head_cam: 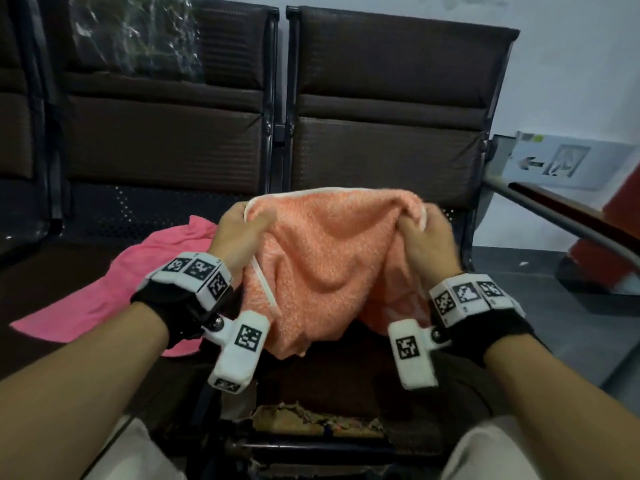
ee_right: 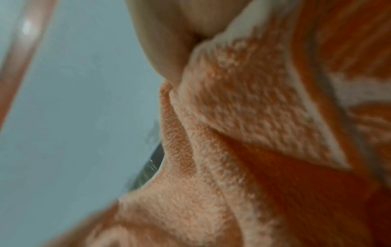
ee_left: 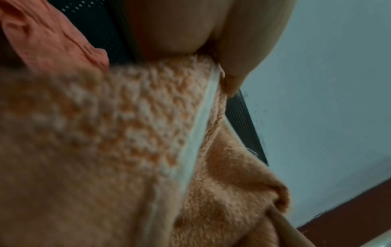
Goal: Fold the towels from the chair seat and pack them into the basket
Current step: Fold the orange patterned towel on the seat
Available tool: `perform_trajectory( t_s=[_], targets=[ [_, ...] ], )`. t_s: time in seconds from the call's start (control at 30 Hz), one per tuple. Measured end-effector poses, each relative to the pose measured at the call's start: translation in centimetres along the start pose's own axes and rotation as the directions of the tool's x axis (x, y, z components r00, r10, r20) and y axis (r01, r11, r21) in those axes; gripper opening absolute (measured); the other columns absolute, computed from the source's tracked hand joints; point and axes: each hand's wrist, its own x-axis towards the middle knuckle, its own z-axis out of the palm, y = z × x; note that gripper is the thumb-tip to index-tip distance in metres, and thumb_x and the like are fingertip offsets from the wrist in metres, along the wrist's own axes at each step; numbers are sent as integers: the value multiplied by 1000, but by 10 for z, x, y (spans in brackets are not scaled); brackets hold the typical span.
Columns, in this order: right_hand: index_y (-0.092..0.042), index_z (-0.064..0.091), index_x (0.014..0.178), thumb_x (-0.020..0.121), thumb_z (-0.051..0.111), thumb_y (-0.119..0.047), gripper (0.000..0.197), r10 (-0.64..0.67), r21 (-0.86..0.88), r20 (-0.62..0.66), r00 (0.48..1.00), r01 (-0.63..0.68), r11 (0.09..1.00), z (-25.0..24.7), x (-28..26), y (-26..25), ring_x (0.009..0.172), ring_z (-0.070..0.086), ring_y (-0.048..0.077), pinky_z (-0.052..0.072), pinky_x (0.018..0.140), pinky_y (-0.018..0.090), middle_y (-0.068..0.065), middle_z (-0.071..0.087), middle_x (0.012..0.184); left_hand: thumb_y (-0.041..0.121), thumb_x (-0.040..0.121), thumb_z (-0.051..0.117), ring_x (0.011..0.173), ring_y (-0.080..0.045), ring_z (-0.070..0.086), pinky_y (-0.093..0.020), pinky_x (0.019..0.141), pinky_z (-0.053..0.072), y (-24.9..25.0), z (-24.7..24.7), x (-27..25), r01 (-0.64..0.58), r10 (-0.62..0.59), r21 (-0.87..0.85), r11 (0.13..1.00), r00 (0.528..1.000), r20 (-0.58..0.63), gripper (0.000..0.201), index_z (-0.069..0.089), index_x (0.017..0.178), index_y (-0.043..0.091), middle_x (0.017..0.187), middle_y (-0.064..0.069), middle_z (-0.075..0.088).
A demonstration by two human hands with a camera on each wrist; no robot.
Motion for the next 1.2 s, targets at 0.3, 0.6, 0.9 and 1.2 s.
perform_trajectory(
  t_s=[0.3, 0.6, 0.9, 1.2],
  targets=[
    [-19, 46, 126, 74, 78, -40, 64, 465, -591, 518, 718, -92, 801, -2, -29, 56, 90, 62, 14, 48, 80, 31, -7, 63, 96, 4, 82, 63, 98, -20, 58, -32, 86, 46, -56, 19, -14, -151, -218, 632, 760, 857, 467, 39, 53, 118, 15, 107, -5, 61],
    [-12, 63, 110, 75, 72, -52, 54, 736, -817, 573, 361, 325, 476, -29, -63, 43, 98, 59, 21, 46, 76, 30, 4, 65, 107, 33, 89, 56, 106, -25, 56, -32, 87, 46, -58, 11, -20, -335, -311, 846, 415, 821, 479, 40, 48, 126, 20, 121, -9, 56],
    [-6, 64, 107, 84, 63, -50, 50, 688, -782, 595, 415, 496, 377, -28, -86, 42, 103, 59, 26, 47, 84, 33, 10, 63, 112, 7, 83, 62, 91, -34, 66, -44, 79, 56, -55, 10, -32, -152, -407, 823, 548, 811, 420, 34, 48, 114, 5, 106, -19, 63],
    [-12, 55, 104, 100, 38, -33, 27, 442, -720, 640, 629, 289, 631, -8, -75, 24, 90, 53, 20, 36, 75, 25, 5, 60, 102, 2, 89, 40, 68, -25, 58, -37, 66, 55, -33, 11, -27, 112, -222, 348, 931, 930, 294, 23, 53, 73, 12, 72, -9, 55]
  ],
)
